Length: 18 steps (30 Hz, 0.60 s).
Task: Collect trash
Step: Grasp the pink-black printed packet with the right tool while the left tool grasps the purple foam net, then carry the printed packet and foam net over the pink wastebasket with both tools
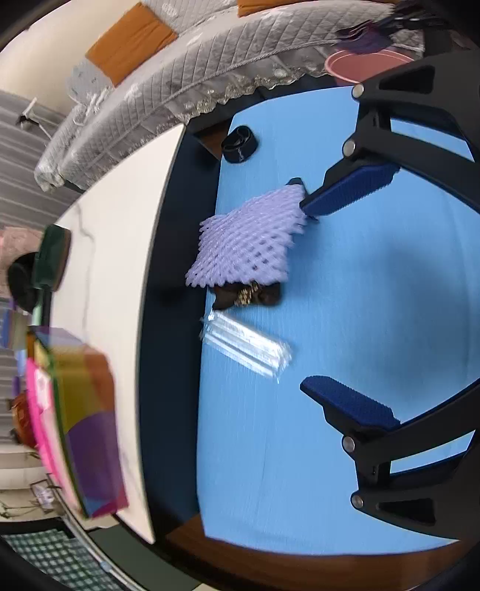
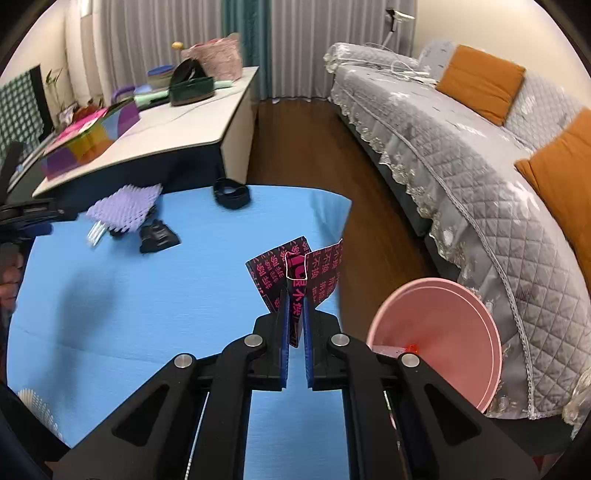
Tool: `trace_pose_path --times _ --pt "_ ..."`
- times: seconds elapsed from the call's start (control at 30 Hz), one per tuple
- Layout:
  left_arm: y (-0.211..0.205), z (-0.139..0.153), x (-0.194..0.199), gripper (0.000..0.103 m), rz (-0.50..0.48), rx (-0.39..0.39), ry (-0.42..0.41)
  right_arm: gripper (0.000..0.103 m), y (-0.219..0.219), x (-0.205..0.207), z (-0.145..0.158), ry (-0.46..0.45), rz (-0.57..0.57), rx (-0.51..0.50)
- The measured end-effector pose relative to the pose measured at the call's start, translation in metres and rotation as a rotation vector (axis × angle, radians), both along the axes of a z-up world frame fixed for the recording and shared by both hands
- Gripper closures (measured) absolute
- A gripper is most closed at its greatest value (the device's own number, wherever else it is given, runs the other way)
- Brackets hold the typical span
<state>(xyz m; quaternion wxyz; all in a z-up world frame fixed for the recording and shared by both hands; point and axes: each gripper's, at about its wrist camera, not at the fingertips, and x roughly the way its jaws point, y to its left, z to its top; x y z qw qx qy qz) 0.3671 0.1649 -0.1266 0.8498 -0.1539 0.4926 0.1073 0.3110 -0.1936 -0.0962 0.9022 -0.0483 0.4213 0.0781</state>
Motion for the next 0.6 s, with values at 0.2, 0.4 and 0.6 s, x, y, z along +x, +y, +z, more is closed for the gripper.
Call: trace_pose_path --times 0.2,0.4,0.6 --pt "-0.008 -0.025 0.036 0.018 0.042 -0.11 0.054 0.096 -0.032 0.005 -0.007 0.011 -0.029 0.01" --pt "-0.019 -0.04 0.045 0.092 0.071 -0.138 0.066 0.096 -0.042 0.003 -0.005 -0.012 -0.029 -0.023" --pt "-0.052 0.0 0.02 0.094 -0.014 0.03 -0.031 0.096 -0.057 -0.002 0.006 -0.034 -0.053 0.006"
